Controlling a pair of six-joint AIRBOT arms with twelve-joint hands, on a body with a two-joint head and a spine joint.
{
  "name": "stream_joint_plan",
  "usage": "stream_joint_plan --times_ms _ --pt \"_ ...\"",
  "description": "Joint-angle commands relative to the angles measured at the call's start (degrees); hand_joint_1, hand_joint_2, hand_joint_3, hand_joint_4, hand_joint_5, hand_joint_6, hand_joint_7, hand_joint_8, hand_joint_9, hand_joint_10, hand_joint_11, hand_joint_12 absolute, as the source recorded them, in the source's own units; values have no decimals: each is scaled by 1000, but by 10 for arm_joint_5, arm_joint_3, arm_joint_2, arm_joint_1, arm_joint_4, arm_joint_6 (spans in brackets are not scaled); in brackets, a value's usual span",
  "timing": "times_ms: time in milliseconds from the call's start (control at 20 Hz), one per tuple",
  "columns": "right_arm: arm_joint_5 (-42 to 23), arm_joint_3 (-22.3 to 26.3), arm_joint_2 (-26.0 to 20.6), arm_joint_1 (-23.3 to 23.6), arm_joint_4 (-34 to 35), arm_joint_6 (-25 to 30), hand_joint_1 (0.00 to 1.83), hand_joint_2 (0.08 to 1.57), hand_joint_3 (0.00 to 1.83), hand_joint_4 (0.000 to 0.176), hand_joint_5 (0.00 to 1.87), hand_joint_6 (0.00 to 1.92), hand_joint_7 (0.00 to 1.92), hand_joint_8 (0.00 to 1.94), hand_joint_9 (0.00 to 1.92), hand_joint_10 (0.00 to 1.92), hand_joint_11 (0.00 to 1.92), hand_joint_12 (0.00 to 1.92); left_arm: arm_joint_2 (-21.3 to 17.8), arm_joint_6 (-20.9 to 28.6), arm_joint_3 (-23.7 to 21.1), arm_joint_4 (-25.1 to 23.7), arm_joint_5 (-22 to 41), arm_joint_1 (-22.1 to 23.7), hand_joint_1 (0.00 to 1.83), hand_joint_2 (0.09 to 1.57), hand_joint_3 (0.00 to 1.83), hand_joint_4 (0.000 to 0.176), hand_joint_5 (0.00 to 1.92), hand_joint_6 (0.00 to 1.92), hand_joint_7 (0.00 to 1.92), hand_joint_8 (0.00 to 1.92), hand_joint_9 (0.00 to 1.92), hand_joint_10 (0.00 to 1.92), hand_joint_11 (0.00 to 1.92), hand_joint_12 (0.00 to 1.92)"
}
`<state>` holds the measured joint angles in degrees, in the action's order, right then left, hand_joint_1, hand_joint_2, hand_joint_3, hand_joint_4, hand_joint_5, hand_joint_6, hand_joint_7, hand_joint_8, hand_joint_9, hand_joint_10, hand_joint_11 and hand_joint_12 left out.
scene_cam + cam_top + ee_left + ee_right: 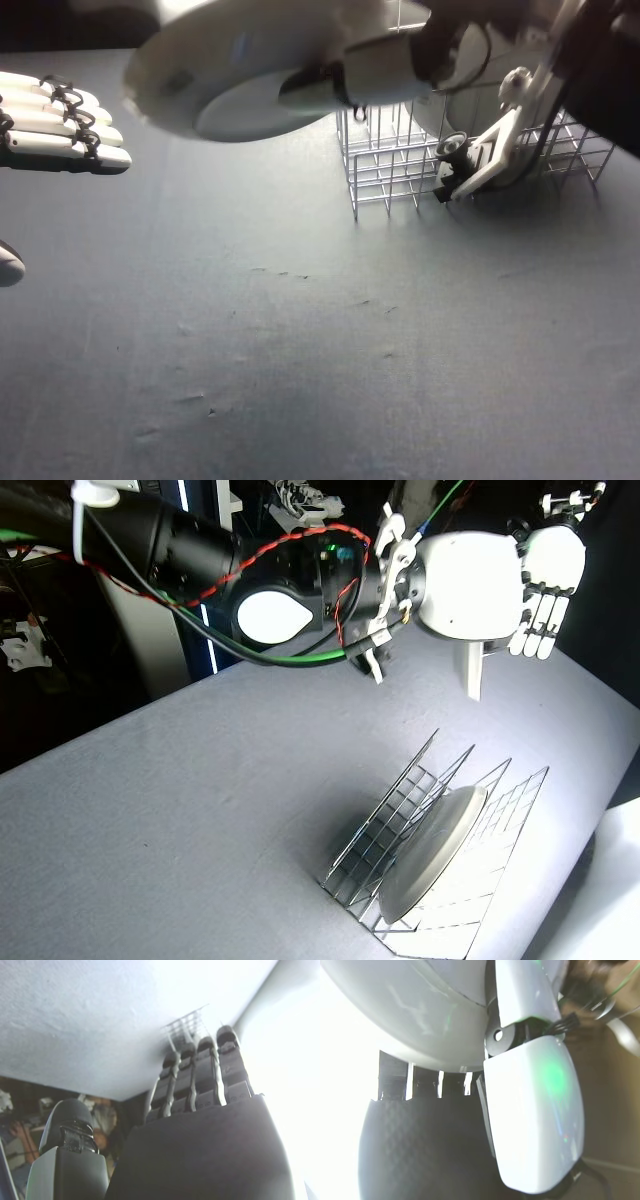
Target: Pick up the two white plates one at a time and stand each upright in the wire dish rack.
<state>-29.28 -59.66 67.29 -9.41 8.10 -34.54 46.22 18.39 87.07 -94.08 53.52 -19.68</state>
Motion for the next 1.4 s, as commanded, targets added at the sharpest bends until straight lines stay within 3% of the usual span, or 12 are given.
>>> stream_joint_plan --times_ms 0,300,650,850,1350 --pt "-65 3 -6 15 16 11 1394 1048 0 0 1048 826 1119 670 1101 941 1067 982 -3 4 0 38 9 8 0 1138 0 0 19 7 9 3 0 0 0 0" --pt "-22 3 -29 35 97 11 1394 1049 1 0 1035 832 1122 678 1095 948 1054 968 0 4 -1 36 9 12 0 1149 1 0 31 11 15 5 0 0 0 0" --pt "14 -12 -46 30 99 11 1395 1046 0 0 1052 821 1141 663 1082 941 1048 966 3 5 7 37 11 -13 0 1146 0 0 27 6 11 4 0 0 0 0" --pt "36 -35 -46 28 99 13 1399 1035 0 0 1073 793 1185 595 1105 884 1080 893 6 6 13 41 9 -4 0 1156 3 0 27 4 11 4 0 0 0 0" --pt "72 -82 -39 3 99 13 1398 1036 0 0 1071 776 1131 673 1138 865 1074 897 10 6 17 41 10 -4 0 1162 4 0 28 2 9 2 0 0 0 0"
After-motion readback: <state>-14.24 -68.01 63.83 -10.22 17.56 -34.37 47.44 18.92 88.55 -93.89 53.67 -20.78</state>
